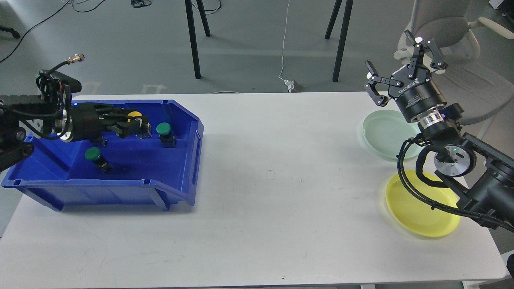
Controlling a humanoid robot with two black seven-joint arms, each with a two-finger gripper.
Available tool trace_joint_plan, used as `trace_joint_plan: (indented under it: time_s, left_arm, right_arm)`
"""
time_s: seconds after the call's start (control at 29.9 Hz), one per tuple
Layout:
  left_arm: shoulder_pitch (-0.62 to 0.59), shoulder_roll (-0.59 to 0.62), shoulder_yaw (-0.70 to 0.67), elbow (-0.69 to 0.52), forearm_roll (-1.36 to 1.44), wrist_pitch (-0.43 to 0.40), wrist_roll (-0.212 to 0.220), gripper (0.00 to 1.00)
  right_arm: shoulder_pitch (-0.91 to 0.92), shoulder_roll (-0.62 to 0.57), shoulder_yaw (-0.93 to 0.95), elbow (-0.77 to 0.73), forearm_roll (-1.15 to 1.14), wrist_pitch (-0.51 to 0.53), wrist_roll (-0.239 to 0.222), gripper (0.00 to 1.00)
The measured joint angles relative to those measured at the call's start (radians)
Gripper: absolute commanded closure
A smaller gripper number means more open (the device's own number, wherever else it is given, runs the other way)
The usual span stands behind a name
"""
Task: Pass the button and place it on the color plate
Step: 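Lift the yellow button and extend the left arm toward the table center, then move the right gripper to the yellow button held by the left gripper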
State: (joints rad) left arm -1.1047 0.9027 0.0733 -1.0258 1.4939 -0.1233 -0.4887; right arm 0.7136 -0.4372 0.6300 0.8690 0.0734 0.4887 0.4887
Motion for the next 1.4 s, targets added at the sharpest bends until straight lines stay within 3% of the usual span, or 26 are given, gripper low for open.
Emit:
trace_joint_plan:
  time_s: [0.23,0.43,0.54,0.67,0.84,0.97,1.2,1.4]
  left_arm:
    - [0.012,0.077,-0.159,-0.199,-0.24,-0.046,0.0,0.65]
    - [0.017,-0.002,-0.23,-0.291,-0.523,-0.04,0.0,0.64]
    - [0.04,-0.104,-0.249,-0.297,-0.665,-0.004,0.0,0.64]
    - [0.098,-0.278,-0.304,-0.292,-0.773,0.105,0.0,0.64]
    - [0.164,-0.504,-0.363,-0.268,-0.799,0.246,0.0,0.64]
    - [0.186,-0.62,-0.363,-0.215,-0.787,0.298,0.0,0.64]
    - [0.21,-0.663,-0.363,-0.177,-0.781,0.306,0.0,0.63]
    - [0.212,-0.663,-0.363,-0.177,-0.779,0.306,0.0,0.63]
  right_arm:
    - [0.016,0.003,-0.004,0.003,-0.001,0.0,0.0,0.01]
    - [0.013,0.002,-0.004,0.007,-0.002,0.0,0.0,0.01]
    - [0.009,-0.005,-0.001,0.009,-0.001,0.0,0.0,0.01]
    - [0.007,-0.011,-0.001,0.011,-0.001,0.0,0.0,0.01]
    - [0.006,-0.019,-0.005,0.01,-0.025,0.0,0.0,0.01]
    - [0.004,-0.045,-0.005,0.013,-0.097,0.0,0.0,0.01]
    - [-0.019,-0.074,-0.014,0.093,-0.223,0.0,0.0,0.01]
    - [-0.066,-0.113,-0.018,0.286,-0.252,0.0,0.0,0.02]
